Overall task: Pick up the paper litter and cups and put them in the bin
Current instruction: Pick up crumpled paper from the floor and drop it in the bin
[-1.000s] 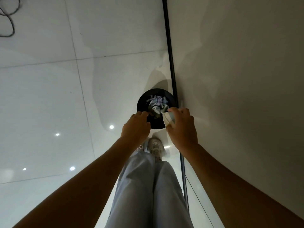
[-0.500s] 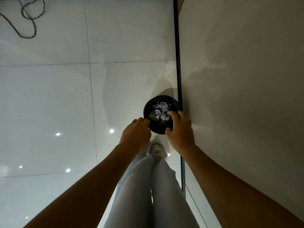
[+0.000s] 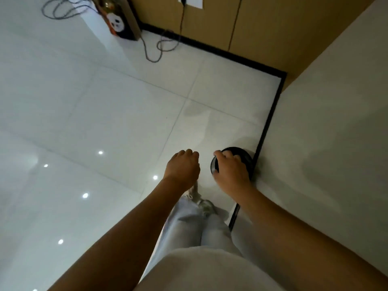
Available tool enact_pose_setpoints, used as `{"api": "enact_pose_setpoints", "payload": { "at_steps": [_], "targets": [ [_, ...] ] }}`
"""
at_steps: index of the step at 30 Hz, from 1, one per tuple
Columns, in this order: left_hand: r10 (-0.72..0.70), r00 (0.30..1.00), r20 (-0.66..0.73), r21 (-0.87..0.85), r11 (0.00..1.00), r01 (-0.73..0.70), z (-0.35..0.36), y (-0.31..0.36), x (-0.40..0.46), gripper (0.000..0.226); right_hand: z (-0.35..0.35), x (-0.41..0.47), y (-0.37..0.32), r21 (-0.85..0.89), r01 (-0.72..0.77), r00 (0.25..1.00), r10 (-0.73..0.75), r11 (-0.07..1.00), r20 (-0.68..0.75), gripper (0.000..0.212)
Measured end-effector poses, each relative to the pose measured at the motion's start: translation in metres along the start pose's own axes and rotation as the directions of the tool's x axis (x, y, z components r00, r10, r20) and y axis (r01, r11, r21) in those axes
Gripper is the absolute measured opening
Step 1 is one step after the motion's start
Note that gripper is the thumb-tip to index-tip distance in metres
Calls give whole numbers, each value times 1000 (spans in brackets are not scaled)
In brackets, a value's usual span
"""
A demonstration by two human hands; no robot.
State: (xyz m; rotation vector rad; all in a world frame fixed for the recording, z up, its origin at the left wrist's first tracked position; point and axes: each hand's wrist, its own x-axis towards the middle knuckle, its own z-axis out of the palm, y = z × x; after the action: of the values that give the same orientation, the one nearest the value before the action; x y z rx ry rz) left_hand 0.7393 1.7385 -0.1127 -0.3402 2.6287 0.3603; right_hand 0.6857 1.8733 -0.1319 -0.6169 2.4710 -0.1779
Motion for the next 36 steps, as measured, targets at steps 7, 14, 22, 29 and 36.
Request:
{"api": "enact_pose_setpoints", "payload": {
  "at_steps": [7,14,22,29,36],
  "targets": [
    [-339,930,-145,-134,938,321,-22,-84,-142,29,-12,-55,-129,-205,356,934,-342,912,102,46],
    [-673,719,-173,-330,728,601,17,-184,-324,29,50,-138,-298,-319,684,728,-643,656,240,46],
    [-887,459,-39,-460,424,780,126,-267,-548,26,202,-298,-462,-287,907,412,-791,309,451,48],
    [-969,220,116,-563,118,818,210,-299,-694,26,309,-418,-548,-227,974,154,-758,8,634,48],
    [-965,9,264,-614,-161,772,267,-323,-782,26,389,-488,-621,-163,964,-9,-638,-211,770,48]
  ]
}}
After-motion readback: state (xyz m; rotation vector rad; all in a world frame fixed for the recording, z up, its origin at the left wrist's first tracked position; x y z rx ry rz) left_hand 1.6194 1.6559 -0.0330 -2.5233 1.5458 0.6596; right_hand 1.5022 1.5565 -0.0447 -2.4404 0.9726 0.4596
